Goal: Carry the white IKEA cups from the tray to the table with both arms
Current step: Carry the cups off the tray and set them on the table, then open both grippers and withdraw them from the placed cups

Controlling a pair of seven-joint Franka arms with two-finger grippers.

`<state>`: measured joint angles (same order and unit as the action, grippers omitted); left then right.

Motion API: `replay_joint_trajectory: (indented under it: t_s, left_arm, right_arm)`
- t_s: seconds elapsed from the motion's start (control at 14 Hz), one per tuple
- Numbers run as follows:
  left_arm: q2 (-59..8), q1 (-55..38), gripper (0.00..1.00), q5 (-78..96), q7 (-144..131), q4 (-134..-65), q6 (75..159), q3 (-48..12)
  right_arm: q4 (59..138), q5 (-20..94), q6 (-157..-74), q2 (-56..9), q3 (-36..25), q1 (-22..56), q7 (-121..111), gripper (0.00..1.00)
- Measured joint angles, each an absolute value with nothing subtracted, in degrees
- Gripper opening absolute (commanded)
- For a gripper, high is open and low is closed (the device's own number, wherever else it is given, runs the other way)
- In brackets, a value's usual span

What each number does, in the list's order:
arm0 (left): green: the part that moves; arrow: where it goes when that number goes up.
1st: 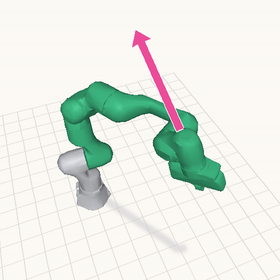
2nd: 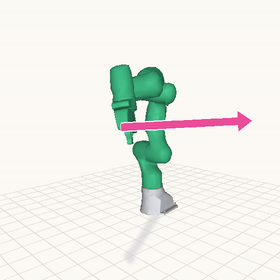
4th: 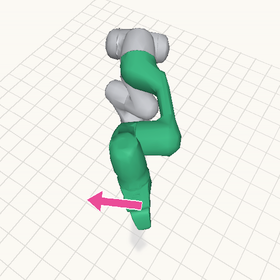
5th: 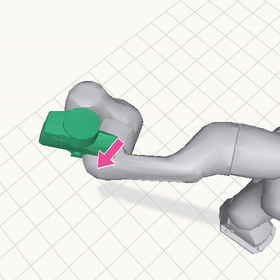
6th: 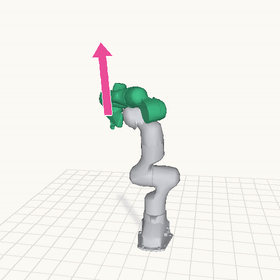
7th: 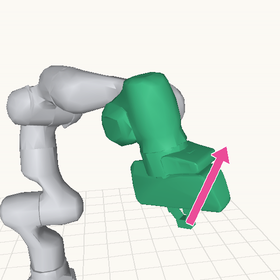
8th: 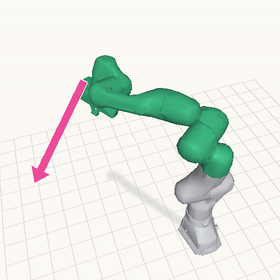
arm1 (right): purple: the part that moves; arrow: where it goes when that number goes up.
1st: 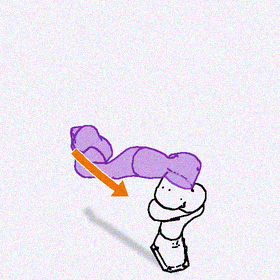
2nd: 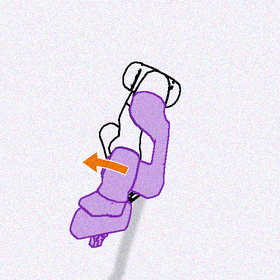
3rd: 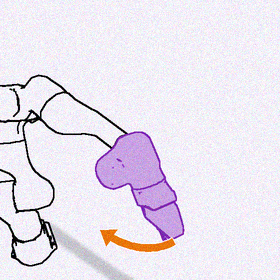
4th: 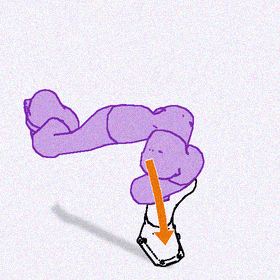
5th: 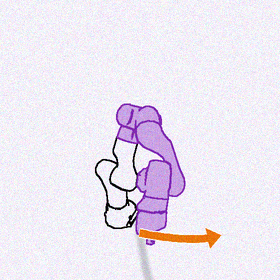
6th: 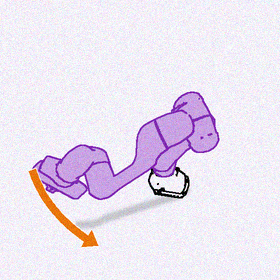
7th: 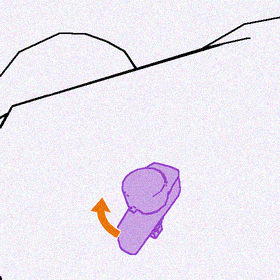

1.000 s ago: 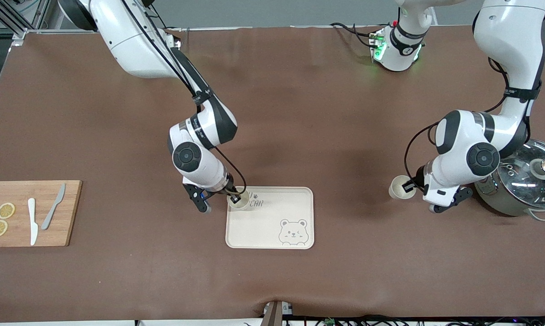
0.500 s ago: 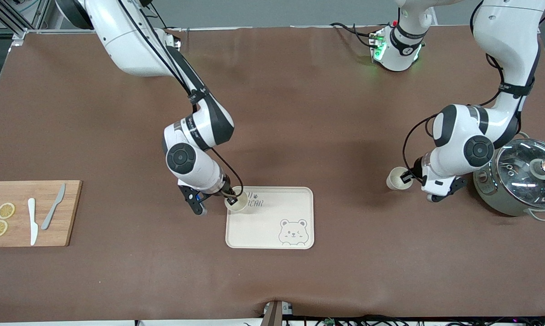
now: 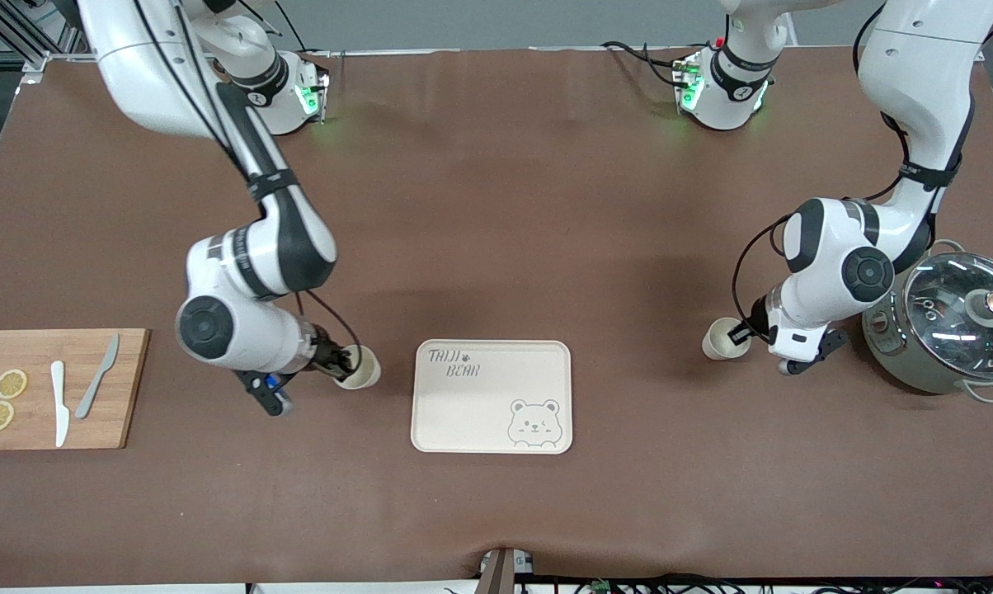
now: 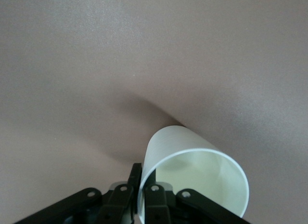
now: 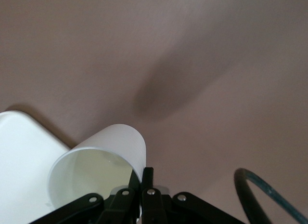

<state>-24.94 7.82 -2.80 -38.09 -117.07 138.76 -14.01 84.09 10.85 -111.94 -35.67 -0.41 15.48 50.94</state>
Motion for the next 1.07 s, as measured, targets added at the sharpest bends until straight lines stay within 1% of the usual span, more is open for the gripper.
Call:
replay_joint_trajectory:
  t_s: [0.21,0.43,0.64,0.79,0.93,1.07]
  left_arm:
    - [-24.0,7.8,1.00,-2.8,-38.1,-116.3,138.6,-14.0]
    - [-21.3,7.9,1.00,-2.8,-38.1,-113.4,135.2,-14.0]
    - [-18.7,8.0,1.00,-2.8,-38.1,-107.8,126.8,-14.0]
    - [-17.7,8.3,1.00,-2.8,-37.7,-102.6,119.5,-14.0]
    - [-17.3,9.2,1.00,-2.8,-36.0,-97.8,113.4,-14.0]
    - [-17.0,10.2,1.00,-2.8,-33.5,-93.5,108.3,-13.9]
  right_arm:
    - [87.5,10.8,-111.0,-34.9,-0.5,9.5,35.4,0.00]
    - [92.9,9.5,-111.0,-31.0,-0.7,4.7,24.7,0.00]
    - [98.2,6.9,-111.0,-25.8,-0.8,-1.2,15.2,0.00]
    - [100.3,6.6,-111.8,-24.8,-0.8,-5.4,8.2,0.00]
    - [102.2,6.6,-115.4,-24.9,-0.9,-8.8,2.5,0.00]
    - [105.6,6.6,-121.5,-25.5,-0.9,-10.3,-2.6,0.00]
